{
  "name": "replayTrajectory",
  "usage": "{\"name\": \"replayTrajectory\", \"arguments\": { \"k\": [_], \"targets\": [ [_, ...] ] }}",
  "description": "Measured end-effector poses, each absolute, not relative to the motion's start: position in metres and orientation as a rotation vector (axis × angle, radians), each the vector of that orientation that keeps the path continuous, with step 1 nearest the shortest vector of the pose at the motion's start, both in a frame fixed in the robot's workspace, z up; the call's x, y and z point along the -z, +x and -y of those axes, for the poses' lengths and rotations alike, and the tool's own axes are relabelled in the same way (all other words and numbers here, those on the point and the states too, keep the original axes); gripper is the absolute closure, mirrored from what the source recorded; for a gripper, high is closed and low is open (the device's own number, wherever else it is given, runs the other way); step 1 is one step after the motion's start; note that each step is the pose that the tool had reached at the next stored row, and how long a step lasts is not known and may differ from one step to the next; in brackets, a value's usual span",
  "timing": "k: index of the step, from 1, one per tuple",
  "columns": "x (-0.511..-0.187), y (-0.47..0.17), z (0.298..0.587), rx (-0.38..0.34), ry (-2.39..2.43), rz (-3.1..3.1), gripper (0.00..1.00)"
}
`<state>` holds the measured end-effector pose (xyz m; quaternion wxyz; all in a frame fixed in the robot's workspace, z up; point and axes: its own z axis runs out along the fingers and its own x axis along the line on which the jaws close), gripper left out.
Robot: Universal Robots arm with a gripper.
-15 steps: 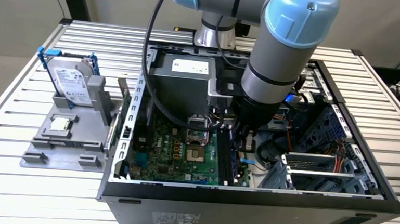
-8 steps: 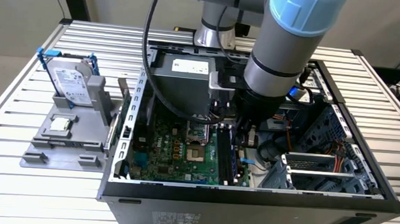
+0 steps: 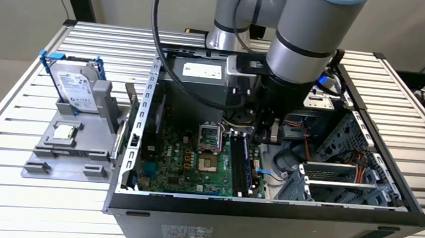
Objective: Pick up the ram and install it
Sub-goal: 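Press down the ram until it locks into place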
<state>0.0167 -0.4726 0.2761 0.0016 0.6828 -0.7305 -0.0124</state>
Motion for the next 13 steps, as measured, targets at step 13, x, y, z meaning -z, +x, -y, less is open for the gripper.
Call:
{"name": "replayTrajectory", "arguments": {
  "k": [13],
  "targets": [
    [-0.335, 0.017, 0.473, 0.039, 2.143, 2.293, 1.0]
  ]
}}
